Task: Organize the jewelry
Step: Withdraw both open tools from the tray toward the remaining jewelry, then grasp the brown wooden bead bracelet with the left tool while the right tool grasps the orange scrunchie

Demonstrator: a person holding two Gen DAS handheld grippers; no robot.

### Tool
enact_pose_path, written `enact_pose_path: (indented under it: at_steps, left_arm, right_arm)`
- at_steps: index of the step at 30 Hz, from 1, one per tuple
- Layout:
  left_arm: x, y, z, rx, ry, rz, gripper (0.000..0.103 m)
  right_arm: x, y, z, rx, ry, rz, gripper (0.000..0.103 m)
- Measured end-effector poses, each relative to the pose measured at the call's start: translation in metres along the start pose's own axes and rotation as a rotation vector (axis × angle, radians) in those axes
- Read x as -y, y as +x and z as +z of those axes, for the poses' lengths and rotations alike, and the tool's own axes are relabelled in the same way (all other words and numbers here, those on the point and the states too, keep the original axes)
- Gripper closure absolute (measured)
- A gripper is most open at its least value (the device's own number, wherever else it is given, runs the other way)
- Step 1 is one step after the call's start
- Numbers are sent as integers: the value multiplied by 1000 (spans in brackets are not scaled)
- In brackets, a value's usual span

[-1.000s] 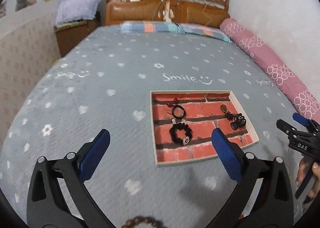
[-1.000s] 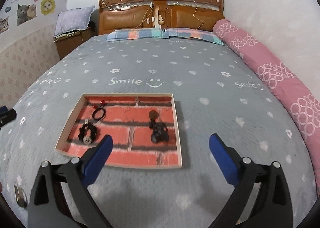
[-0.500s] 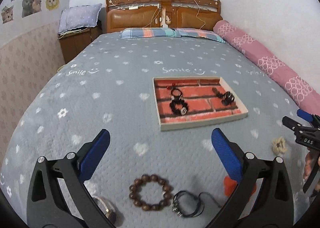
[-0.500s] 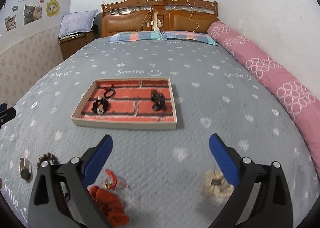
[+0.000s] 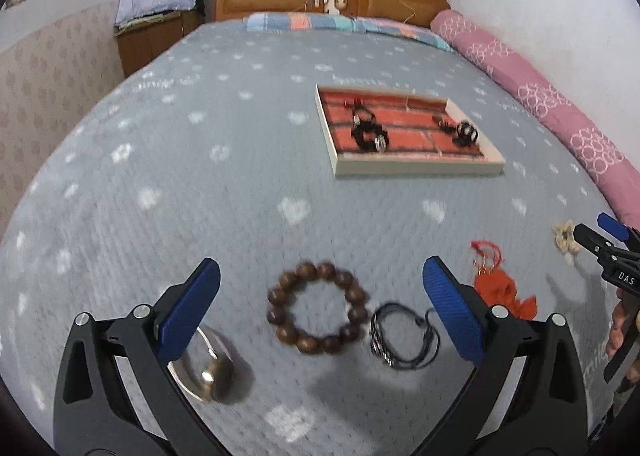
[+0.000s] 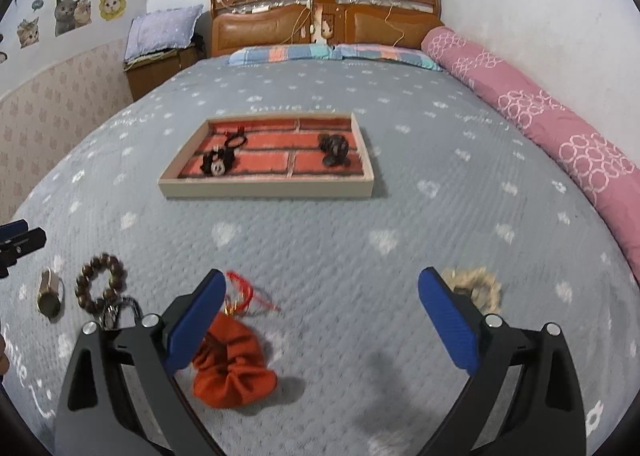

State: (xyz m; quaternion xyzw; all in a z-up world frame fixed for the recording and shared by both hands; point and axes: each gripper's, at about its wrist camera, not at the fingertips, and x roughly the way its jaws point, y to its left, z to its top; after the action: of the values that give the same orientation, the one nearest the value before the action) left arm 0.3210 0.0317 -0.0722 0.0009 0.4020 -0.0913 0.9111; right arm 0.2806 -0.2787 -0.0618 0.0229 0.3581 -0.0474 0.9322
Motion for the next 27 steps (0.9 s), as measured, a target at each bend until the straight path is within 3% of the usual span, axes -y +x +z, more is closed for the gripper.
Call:
enact_pose_path:
  at_steps: [7,13,20,23,27]
  left_arm:
    - [5,22,-33,-56,-43,-25,5]
    - [-9,31,-36,-63,-86,-13,5]
    - [-26,58,-38,-109,-111,5,16]
    - [-30,71,-40,-134,-119,14,21]
    - [-31,84,-45,-145,-107,54,22]
  right_arm:
    - [-4,13,-30,-54,8,6,8]
    - [-8,13,-41,-63,15,17,8]
    - [-16,28,-56,-104,26,30,9]
    - [-21,33,-62,-119,20,36,14]
    - [-25,42,-68,-140,14,40,15]
